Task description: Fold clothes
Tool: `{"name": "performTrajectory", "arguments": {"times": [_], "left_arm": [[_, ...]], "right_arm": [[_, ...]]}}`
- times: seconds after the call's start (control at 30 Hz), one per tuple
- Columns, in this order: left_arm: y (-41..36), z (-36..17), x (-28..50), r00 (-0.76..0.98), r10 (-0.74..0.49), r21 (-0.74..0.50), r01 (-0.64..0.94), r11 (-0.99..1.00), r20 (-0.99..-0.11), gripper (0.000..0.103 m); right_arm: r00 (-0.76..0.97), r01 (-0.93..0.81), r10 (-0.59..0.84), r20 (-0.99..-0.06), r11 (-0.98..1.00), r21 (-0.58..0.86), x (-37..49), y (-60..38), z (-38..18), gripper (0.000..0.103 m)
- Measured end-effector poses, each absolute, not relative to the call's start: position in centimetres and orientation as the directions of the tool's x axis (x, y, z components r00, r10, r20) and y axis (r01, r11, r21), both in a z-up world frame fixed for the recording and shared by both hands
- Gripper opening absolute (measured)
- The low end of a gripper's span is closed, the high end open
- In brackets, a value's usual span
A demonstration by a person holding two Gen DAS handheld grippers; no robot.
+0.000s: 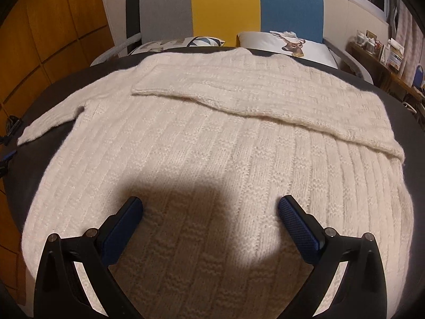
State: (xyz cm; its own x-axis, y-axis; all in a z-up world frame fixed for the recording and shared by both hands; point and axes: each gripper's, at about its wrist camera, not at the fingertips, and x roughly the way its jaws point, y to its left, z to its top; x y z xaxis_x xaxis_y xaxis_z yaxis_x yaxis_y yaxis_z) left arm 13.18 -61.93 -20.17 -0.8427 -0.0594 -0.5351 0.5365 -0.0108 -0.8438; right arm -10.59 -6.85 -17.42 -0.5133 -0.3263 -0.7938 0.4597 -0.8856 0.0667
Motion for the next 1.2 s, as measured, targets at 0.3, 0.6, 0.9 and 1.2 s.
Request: {"name": "performTrajectory", "arguments": {"times": [0.3,0.6,0.9,1.2], "left_arm": [[-63.6,-20.2,9.8,-0.824,-0.081,-0.828,0.559,0.035,-0.560,0.041],[-64.0,-21.2,7.8,-0.791,-0.156,-0.801,0.598,0.012,-0.592,0.005],[-61.8,-14.8,1.1,-0.915,-0.087,-0.891,0.404,-0.206,-0.395,0.005],[-52.1,-2.7,-13.7,-0.953,0.273,-0.909,0.004,-0.416,-0.129,0.005]], "right_arm": [[-0.489,0.505,-0.392,-0.779,-0.856,0.113,-13.6,-9.3,-13.3,0.103],[-0.520,0.474,-0.269,-0.811,-0.881,-0.012,-23.5,-14.4,-14.1,0.103],[-0.465,0.434,-0.225,-0.856,-0.901,0.001,-25.5,-14.5,-17.6,0.103],[-0.501,0.433,-0.253,-0.827,-0.901,0.013,-24.8,-14.3,-18.1,0.103]]}}
